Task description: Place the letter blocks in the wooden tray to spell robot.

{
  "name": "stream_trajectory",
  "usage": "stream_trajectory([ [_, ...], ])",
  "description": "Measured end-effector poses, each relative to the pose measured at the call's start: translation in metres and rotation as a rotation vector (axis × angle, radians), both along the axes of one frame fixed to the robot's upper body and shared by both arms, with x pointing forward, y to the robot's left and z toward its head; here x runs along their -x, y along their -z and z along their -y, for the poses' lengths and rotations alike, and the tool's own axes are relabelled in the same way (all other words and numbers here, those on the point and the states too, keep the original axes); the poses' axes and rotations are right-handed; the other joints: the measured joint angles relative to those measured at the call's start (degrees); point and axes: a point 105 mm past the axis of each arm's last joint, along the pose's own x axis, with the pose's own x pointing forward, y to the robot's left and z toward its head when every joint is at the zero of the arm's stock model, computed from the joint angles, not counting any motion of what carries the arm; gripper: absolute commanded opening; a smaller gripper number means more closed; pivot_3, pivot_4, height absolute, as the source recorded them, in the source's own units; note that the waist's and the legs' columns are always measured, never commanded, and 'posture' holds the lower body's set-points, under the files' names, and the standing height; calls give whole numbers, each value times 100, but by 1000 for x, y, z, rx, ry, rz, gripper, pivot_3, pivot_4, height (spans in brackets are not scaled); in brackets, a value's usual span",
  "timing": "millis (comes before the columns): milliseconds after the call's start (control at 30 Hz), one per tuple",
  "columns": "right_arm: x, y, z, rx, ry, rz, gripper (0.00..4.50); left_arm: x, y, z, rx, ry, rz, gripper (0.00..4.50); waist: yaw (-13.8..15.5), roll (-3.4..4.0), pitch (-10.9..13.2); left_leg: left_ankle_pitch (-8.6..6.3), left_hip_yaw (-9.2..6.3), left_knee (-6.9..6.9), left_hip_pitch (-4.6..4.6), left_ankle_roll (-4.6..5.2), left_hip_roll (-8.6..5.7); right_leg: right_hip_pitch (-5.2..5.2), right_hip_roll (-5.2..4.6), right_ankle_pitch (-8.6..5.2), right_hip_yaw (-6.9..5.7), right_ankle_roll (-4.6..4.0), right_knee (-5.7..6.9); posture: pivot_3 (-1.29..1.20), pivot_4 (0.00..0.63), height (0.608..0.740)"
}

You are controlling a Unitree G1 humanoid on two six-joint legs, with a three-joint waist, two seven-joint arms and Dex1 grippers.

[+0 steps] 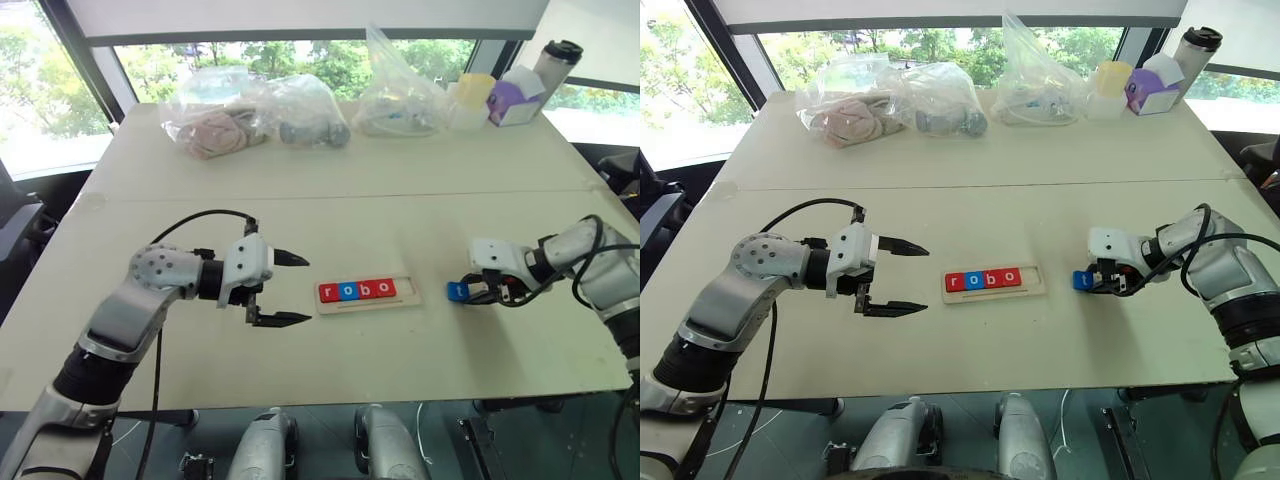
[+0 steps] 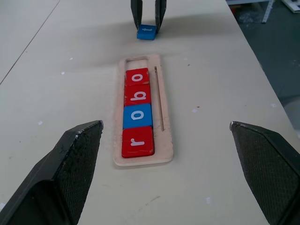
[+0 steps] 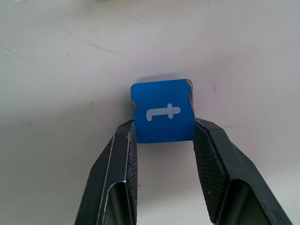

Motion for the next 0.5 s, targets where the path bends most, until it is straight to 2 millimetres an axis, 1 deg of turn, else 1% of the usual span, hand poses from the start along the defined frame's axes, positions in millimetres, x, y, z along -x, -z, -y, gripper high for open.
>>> stream_trajectory([
  [100,-1,-2,-3,5,-5,18,1117,0,0,0,-1,1,0,4500,0,0,0,5,-1,0,2,-9,0,-6,0,-1,2,-1,15,0,150,740],
  [167,-3,-7,-10,-1,-17,35,1117,0,0,0,-1,3,-1,4500,6,1,0,8,-2,0,2,-13,1,-10,0,-1,2,-1,24,0,150,740],
  [233,-4,-16,-21,-29,-36,49,1117,0,0,0,-3,4,-2,4500,0,1,0,8,-2,0,2,-14,2,-13,2,0,2,-1,27,0,150,740],
  [333,-8,-41,-48,-85,-111,93,1117,0,-1,0,-2,7,1,4500,2,2,1,9,-4,0,2,-15,3,-14,3,0,1,0,29,0,150,740],
  [400,-8,-49,-60,-104,-147,106,1117,0,-1,1,-1,9,4,4500,21,1,0,9,-7,0,1,-15,3,-11,3,0,0,0,28,0,150,740],
  [433,-7,-48,-64,-109,-162,102,1117,0,-1,1,0,9,4,4500,35,0,0,9,-7,0,1,-15,2,-10,2,-1,-1,-1,27,0,150,740],
  [500,-6,-39,-72,-103,-195,70,1117,0,-1,1,2,9,3,4500,46,0,0,8,-6,0,-2,-15,-1,-10,0,-1,0,-1,25,0,150,740],
])
